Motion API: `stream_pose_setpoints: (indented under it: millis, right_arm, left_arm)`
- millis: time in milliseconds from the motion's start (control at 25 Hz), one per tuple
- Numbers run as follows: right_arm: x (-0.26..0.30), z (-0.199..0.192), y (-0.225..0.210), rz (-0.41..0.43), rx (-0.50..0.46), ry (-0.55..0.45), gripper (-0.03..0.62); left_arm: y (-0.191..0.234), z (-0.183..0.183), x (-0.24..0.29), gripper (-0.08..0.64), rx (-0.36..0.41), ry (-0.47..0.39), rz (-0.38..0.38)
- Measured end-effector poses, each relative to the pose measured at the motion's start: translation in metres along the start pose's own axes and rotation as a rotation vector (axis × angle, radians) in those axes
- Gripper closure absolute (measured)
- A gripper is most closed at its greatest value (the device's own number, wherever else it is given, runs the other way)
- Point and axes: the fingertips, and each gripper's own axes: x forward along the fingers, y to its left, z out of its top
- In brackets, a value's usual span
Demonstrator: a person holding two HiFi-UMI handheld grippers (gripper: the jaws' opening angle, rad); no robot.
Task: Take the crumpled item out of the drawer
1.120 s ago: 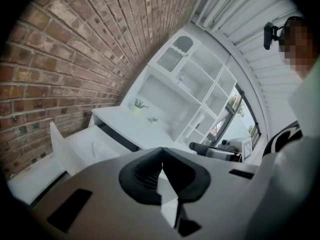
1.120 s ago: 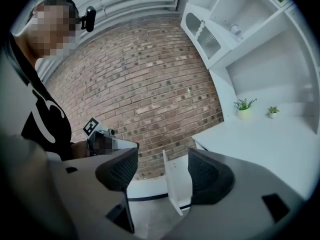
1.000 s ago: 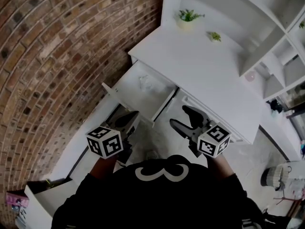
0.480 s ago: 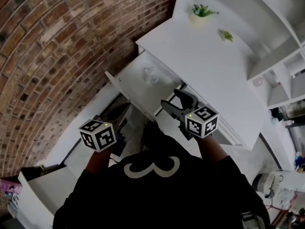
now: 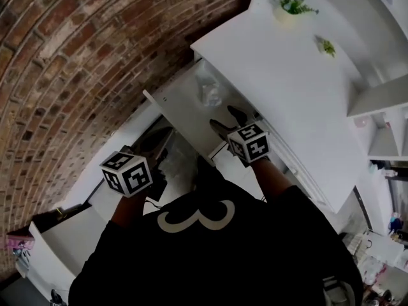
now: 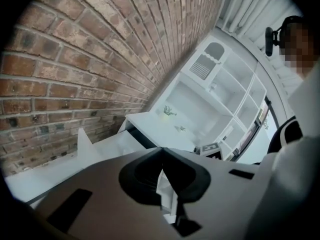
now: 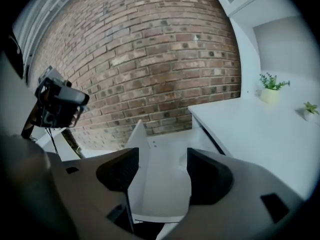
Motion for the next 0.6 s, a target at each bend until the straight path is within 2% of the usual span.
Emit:
stream_pose_setpoints:
  millis: [360,600]
  right_arm:
    - [0.091,-0.055,-0.053,-0.036,-0.032,0.266,0.304]
    - [0.134,-0.079,-0.082,-0.047,-0.015,0.379,0.319]
  left_arm:
    - [0.050,0.015,0.029,0.557,-0.076,0.016,0.050]
    - [0.078,0.009,0.040,0.557,-0.120,0.041,0.097]
